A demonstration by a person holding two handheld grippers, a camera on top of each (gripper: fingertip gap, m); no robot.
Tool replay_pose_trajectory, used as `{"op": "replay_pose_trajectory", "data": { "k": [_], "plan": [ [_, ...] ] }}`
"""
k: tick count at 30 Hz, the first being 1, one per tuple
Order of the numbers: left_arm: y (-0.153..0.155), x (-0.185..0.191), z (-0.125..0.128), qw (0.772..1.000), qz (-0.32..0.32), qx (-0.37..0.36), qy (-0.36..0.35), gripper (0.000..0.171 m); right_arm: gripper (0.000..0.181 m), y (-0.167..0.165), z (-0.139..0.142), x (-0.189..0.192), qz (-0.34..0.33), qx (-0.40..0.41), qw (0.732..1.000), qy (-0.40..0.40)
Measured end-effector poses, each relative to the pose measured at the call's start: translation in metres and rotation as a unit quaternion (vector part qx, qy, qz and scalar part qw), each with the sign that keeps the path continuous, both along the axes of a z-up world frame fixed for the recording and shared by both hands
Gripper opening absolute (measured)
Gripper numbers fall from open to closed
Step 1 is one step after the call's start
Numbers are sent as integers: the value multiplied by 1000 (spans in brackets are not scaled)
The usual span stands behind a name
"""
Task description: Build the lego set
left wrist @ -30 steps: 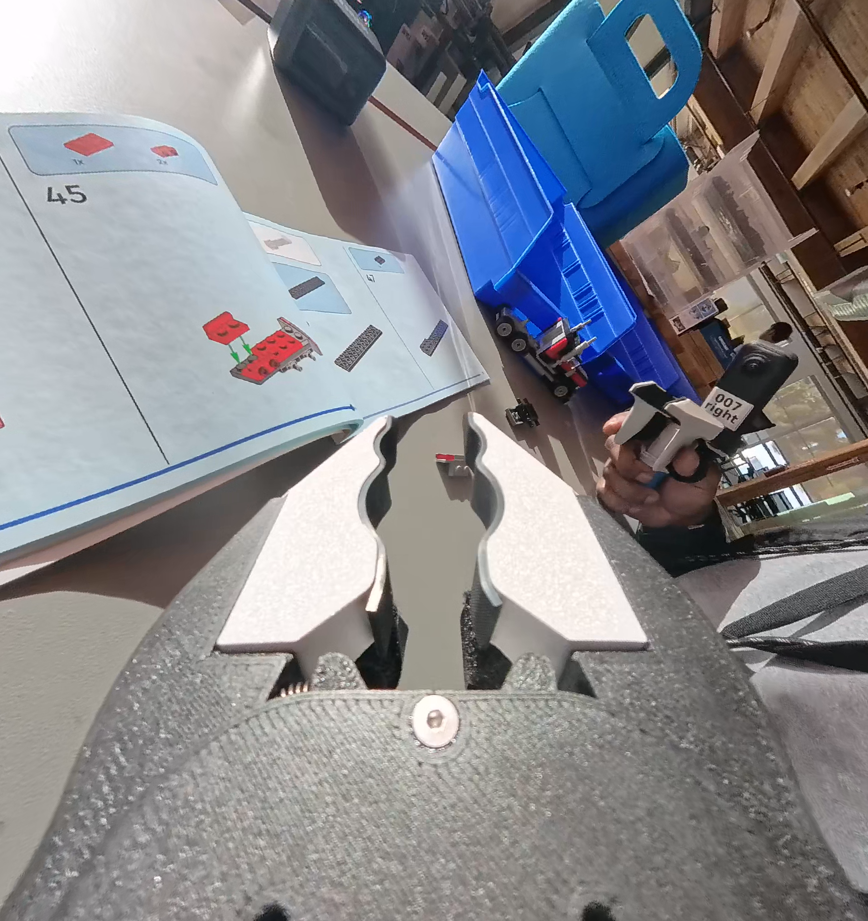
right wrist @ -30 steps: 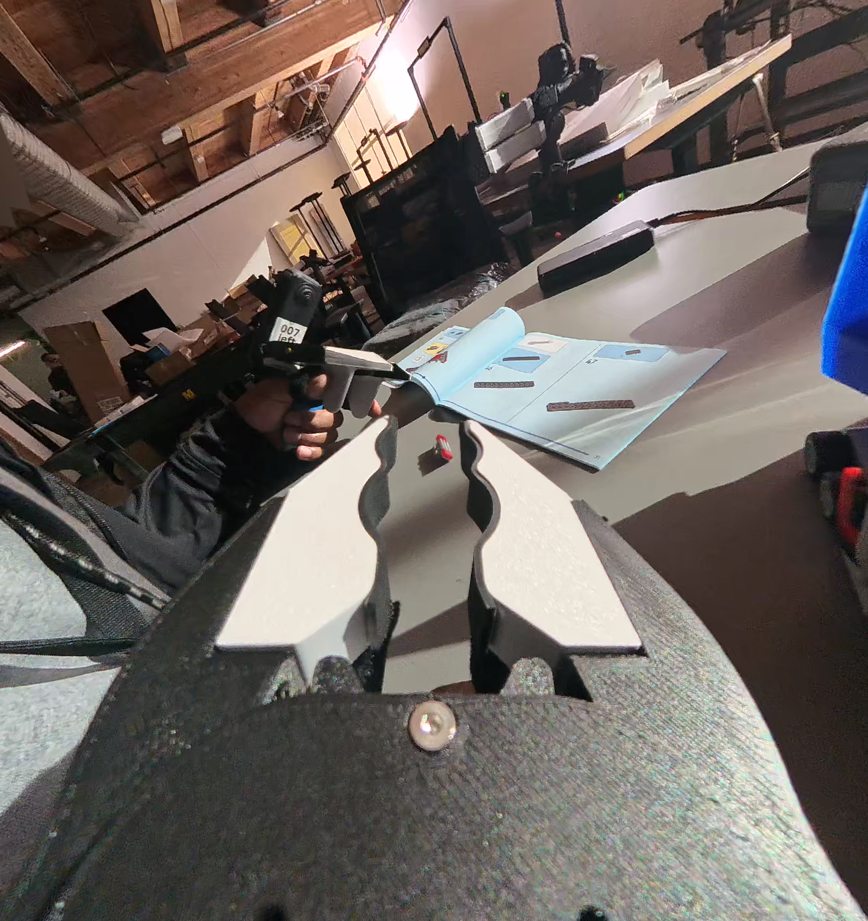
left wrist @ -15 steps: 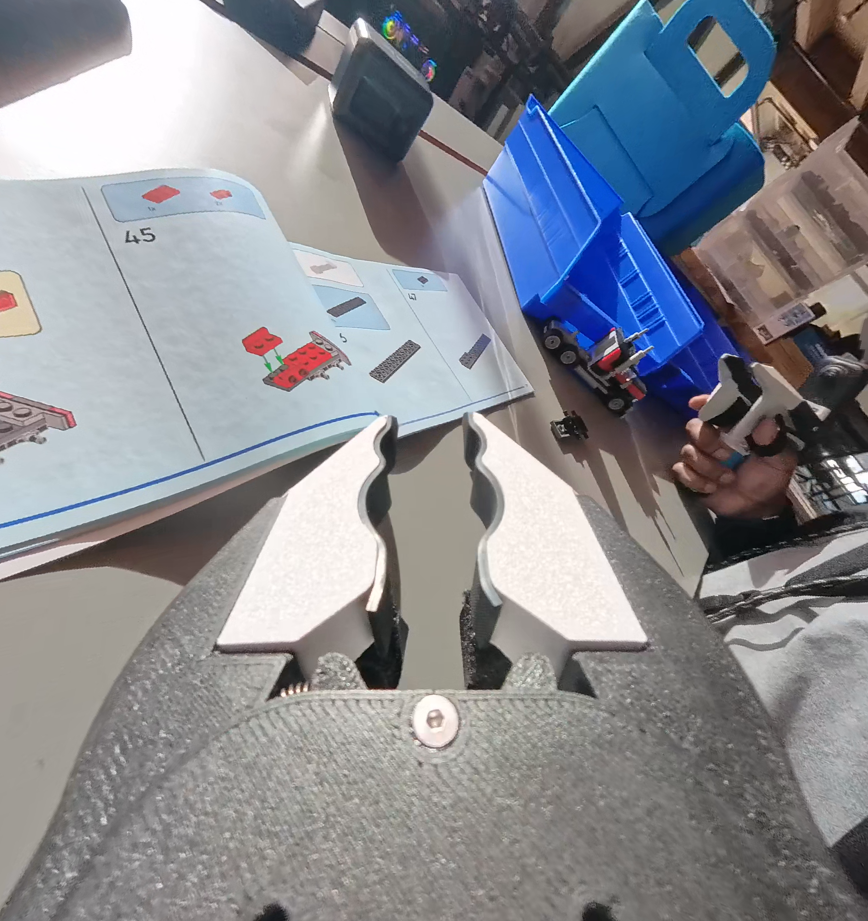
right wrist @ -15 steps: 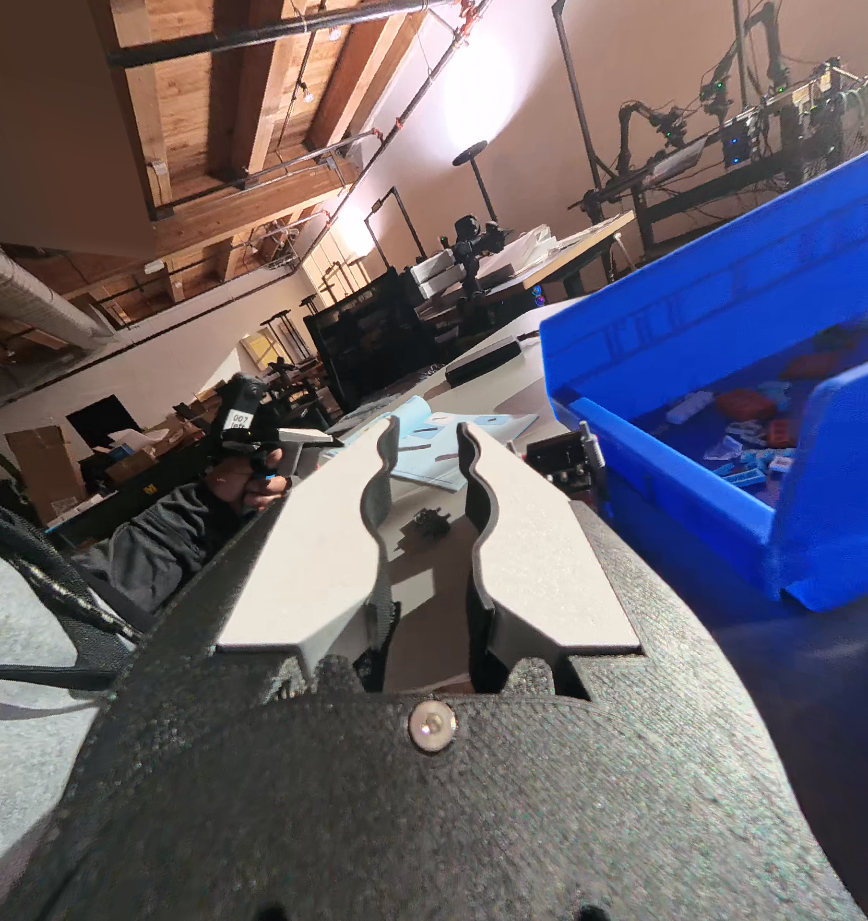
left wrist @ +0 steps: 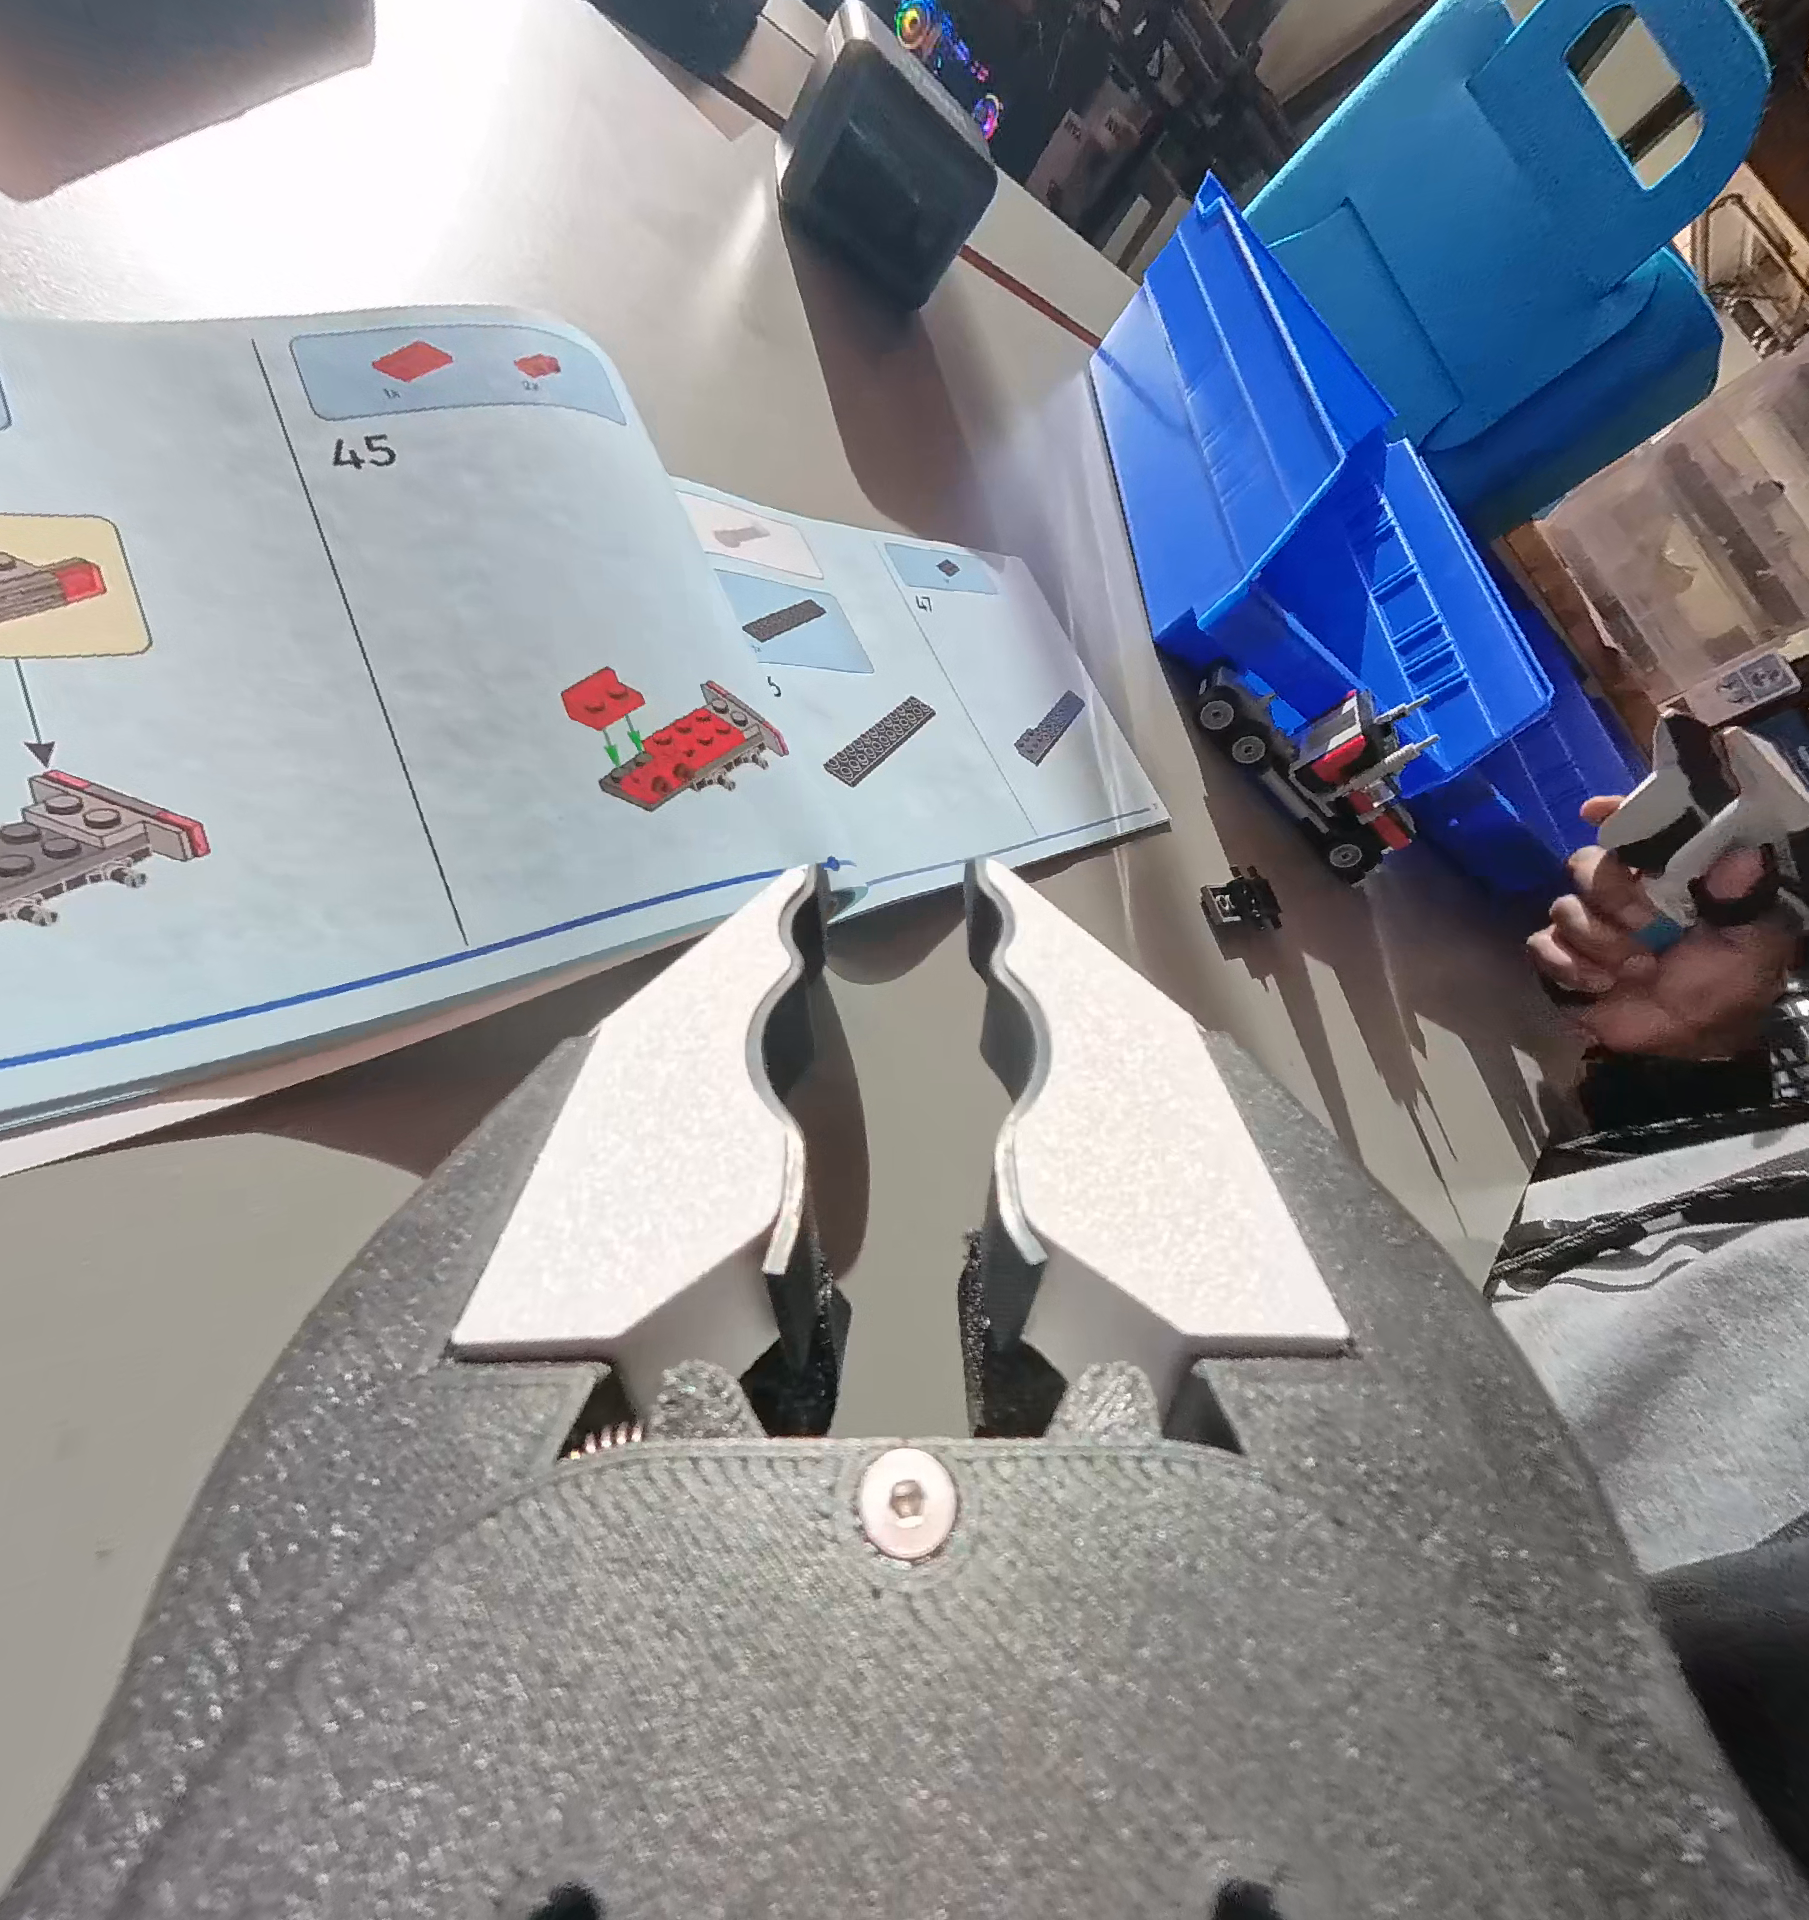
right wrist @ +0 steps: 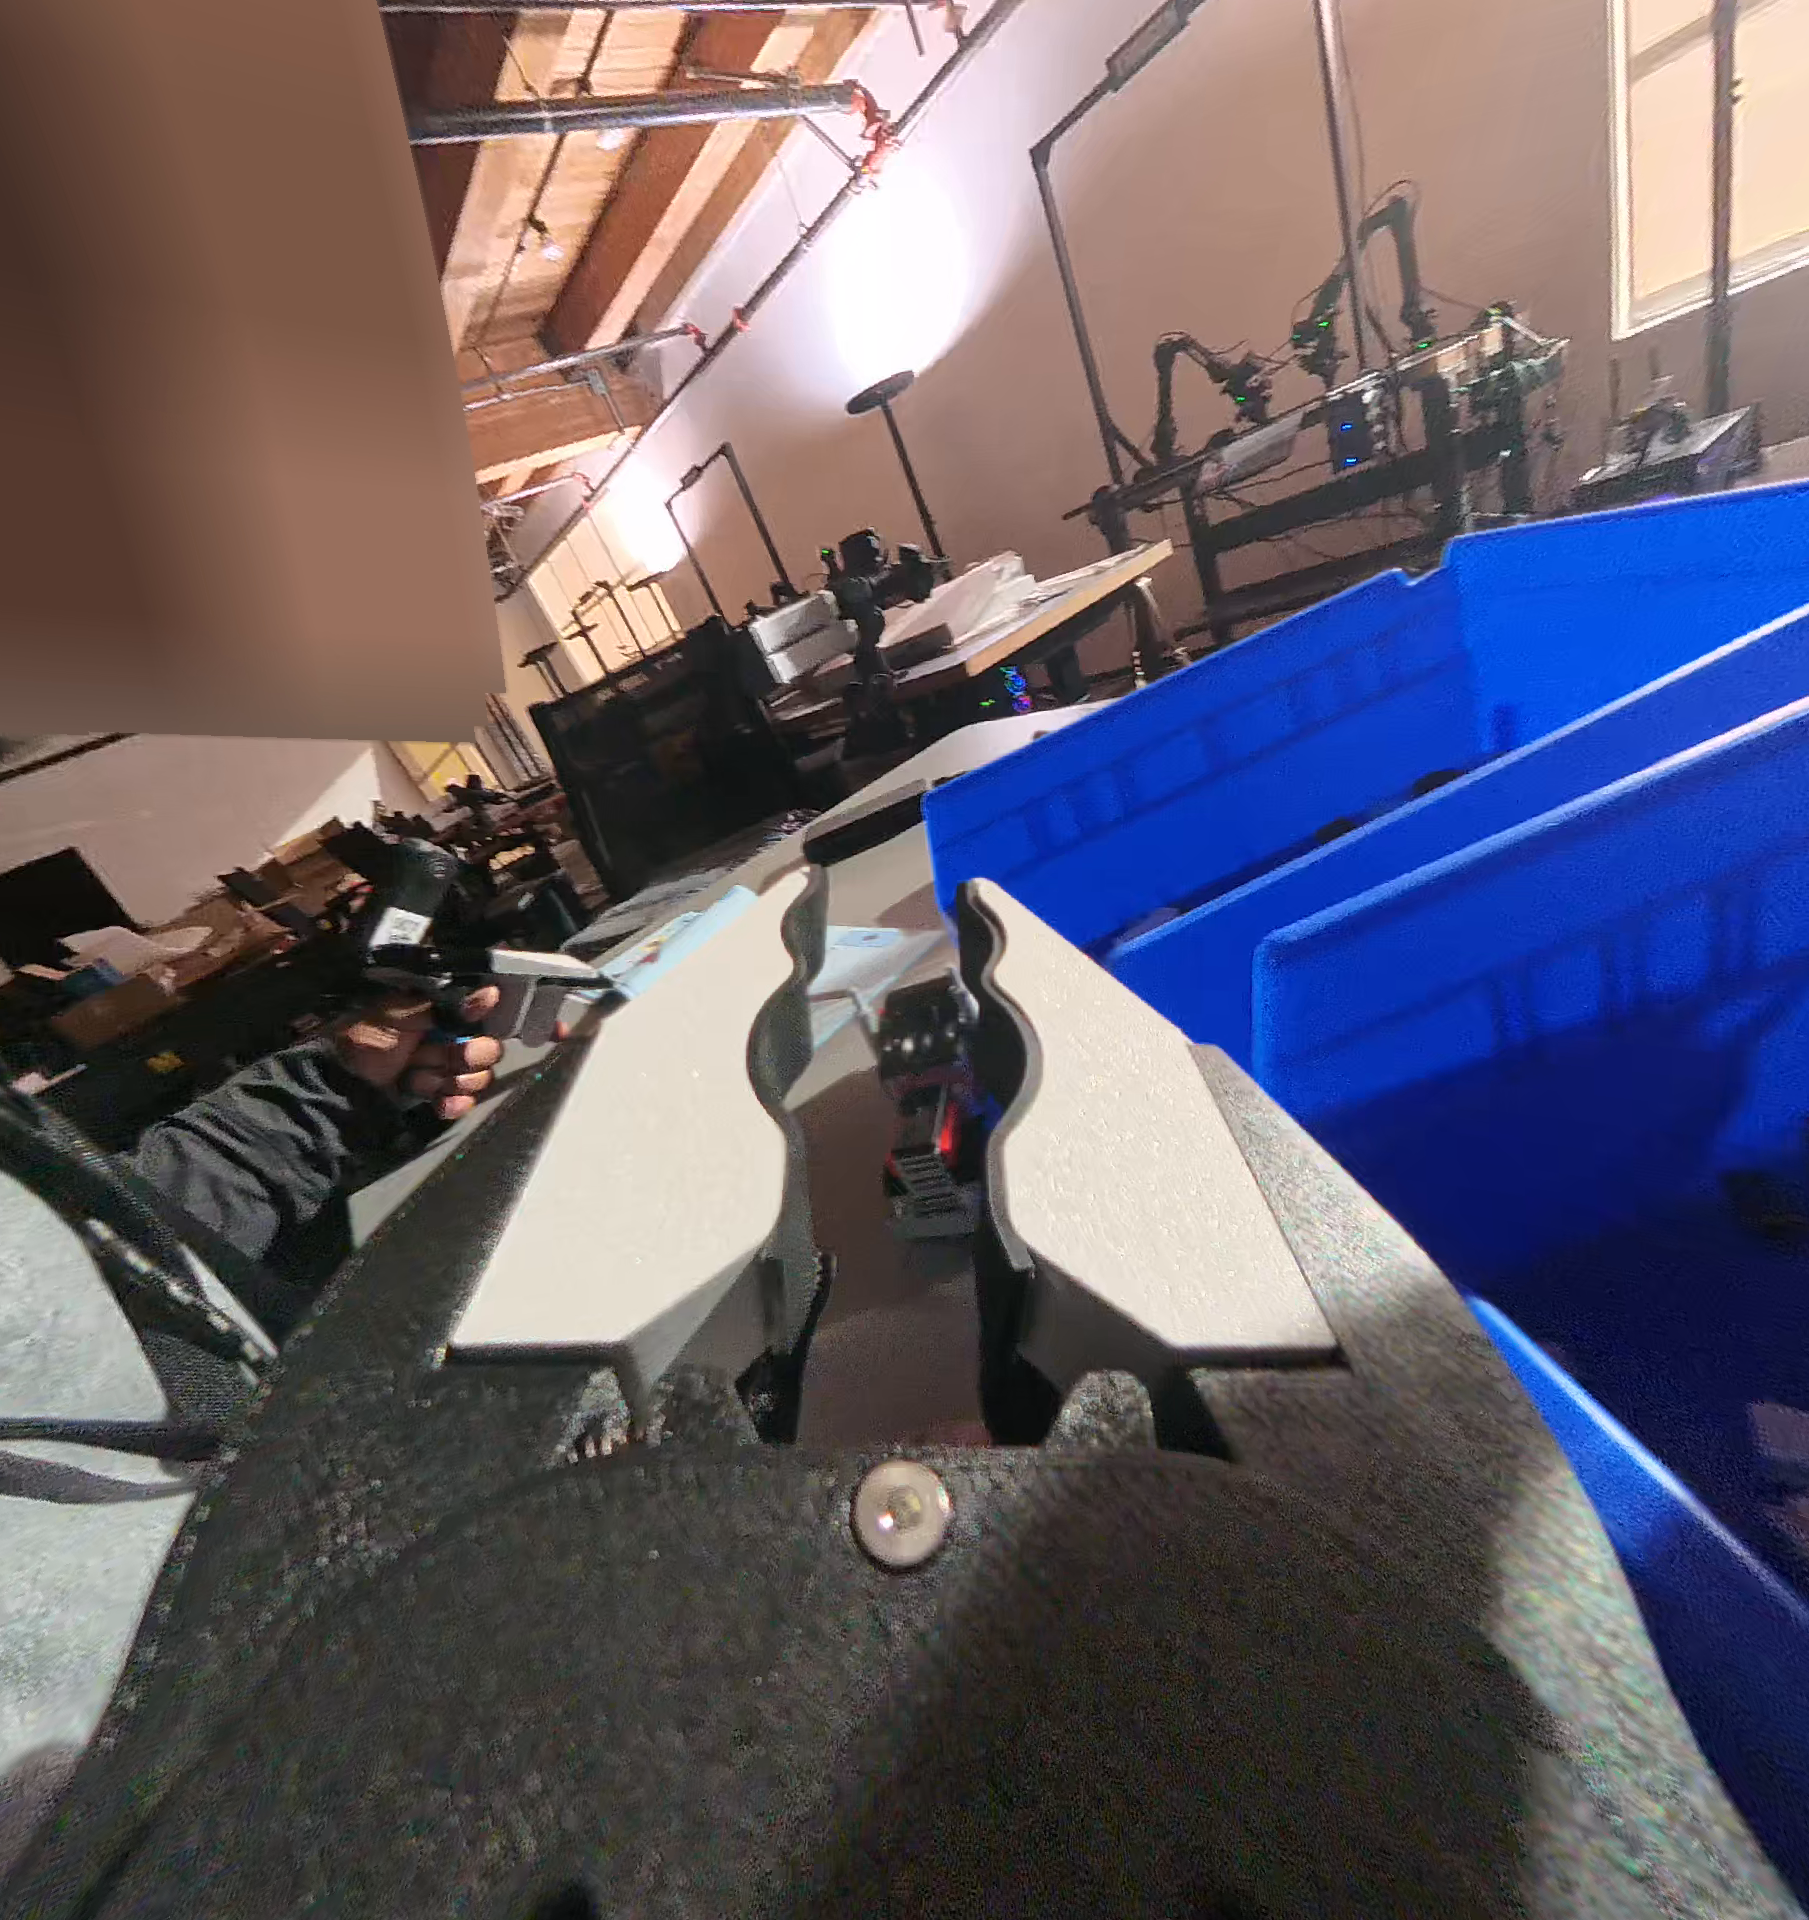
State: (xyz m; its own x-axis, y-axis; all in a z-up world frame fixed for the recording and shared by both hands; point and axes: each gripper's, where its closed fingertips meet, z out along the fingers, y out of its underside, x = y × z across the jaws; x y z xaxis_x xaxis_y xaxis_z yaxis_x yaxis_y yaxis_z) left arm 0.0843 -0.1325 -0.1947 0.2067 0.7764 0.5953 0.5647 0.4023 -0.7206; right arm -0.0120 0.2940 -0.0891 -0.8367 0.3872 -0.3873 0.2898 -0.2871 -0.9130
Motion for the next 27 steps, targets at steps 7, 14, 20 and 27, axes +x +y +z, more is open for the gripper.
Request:
{"op": "replay_pose_trajectory", "data": {
  "k": [7,14,20,27],
  "plan": [
    [8,3,2,1000,-26,-3,7,27,28,34,-2,-24,-70,100,993,5],
    [11,7,11,999,-32,-14,41,27,32,50,-1,-60,-123,243,962,-13],
    [11,8,13,998,-33,-14,47,27,39,61,-9,-84,-132,342,929,-47],
    [12,9,16,998,-37,-14,57,27,41,75,-26,-101,-102,441,887,-91]
  ]
}}
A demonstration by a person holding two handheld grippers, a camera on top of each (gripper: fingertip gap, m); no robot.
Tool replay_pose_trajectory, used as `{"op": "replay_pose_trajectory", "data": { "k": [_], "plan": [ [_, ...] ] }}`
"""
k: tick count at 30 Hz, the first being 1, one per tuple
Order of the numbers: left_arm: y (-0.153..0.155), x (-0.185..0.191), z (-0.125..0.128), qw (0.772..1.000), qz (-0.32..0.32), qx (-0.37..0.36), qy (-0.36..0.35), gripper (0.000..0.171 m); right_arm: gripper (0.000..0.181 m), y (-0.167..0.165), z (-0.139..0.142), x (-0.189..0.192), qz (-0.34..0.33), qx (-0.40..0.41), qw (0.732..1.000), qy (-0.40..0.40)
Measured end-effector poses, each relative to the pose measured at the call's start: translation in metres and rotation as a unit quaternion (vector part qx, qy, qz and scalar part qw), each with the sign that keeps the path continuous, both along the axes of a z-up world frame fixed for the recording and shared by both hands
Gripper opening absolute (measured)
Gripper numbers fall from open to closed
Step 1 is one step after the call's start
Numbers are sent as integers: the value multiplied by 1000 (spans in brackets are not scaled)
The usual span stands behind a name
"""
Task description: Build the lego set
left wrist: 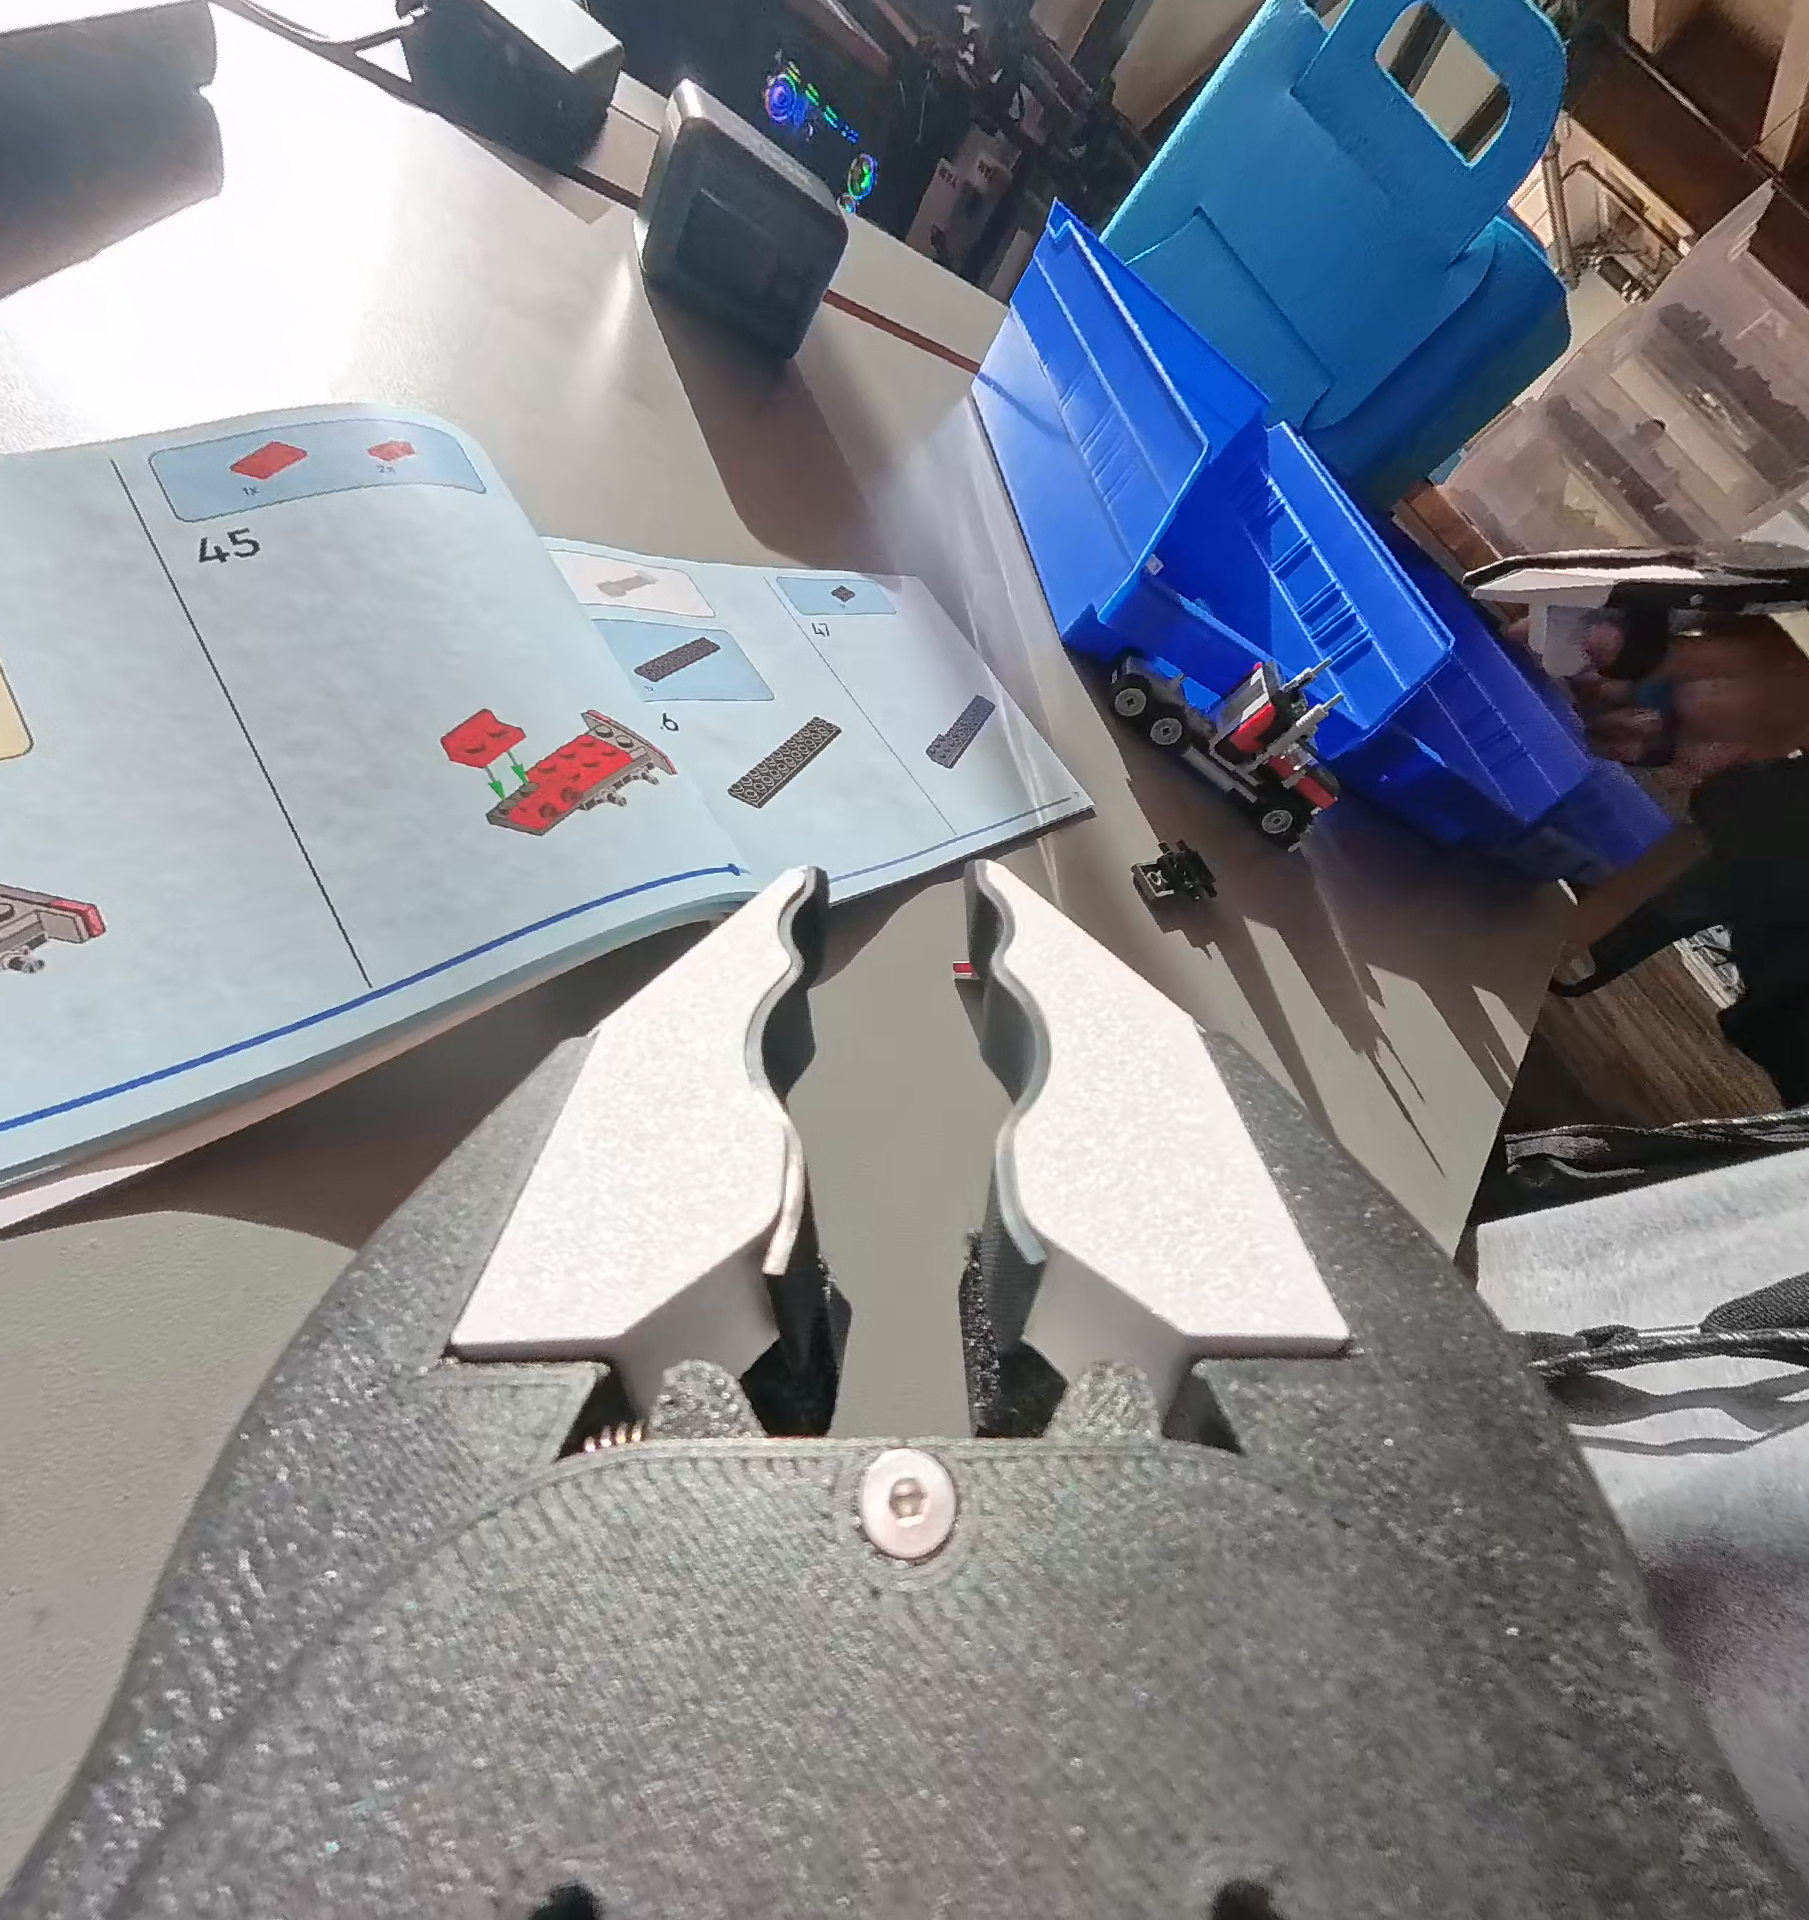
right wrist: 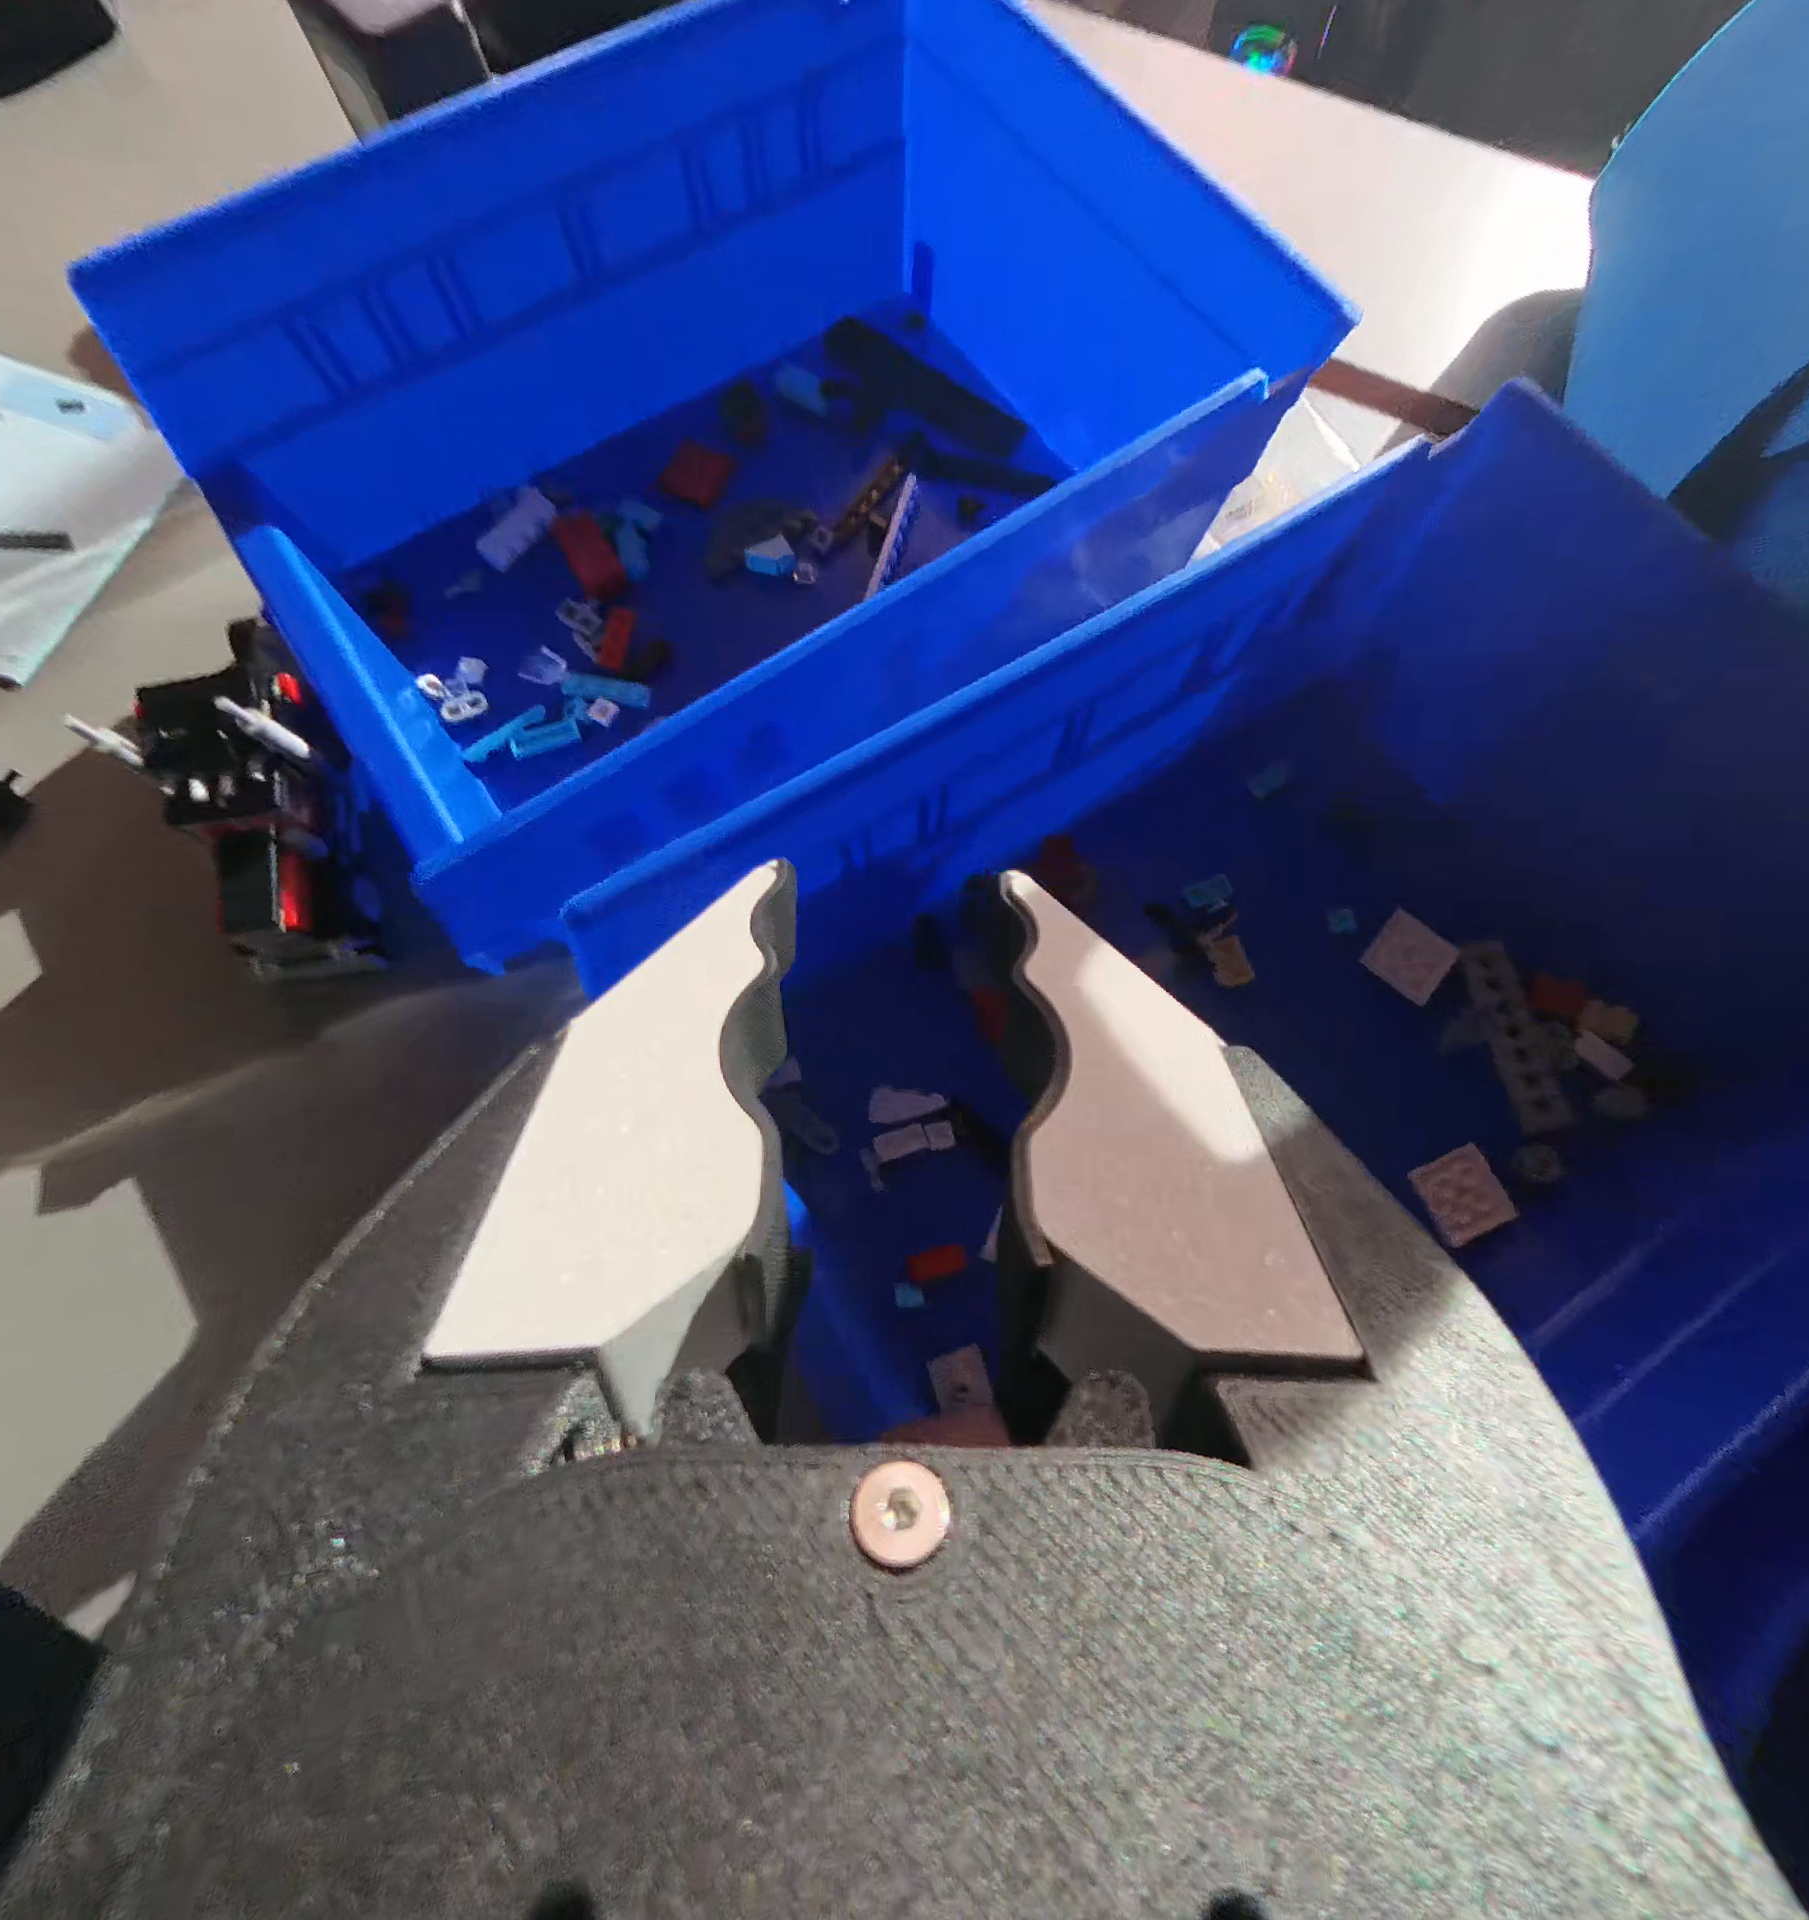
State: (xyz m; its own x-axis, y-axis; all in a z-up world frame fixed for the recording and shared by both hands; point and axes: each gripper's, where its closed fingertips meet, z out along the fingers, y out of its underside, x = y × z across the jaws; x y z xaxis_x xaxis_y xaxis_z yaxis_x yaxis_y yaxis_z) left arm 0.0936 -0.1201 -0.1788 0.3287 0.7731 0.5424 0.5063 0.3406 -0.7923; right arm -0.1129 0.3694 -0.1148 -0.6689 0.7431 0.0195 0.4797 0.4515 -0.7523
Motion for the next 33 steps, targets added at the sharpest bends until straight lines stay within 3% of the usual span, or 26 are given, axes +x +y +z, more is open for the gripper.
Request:
{"op": "replay_pose_trajectory", "data": {
  "k": [6,15,26,30,33],
  "plan": [
    [3,2,0,1000,-11,3,0,27,41,-1,-20,-11,68,113,988,-78],
    [3,1,-1,1000,-10,2,-5,27,45,3,-69,-21,130,256,943,-166],
    [1,-1,-6,1000,-3,-5,-20,27,49,32,-112,-26,129,289,922,-223],
    [1,-1,-7,1000,-1,-7,-22,27,28,28,-118,-22,140,277,923,-227],
    [1,-1,-6,1000,0,-7,-20,27,29,28,-117,-21,137,273,927,-219]
  ]
}}
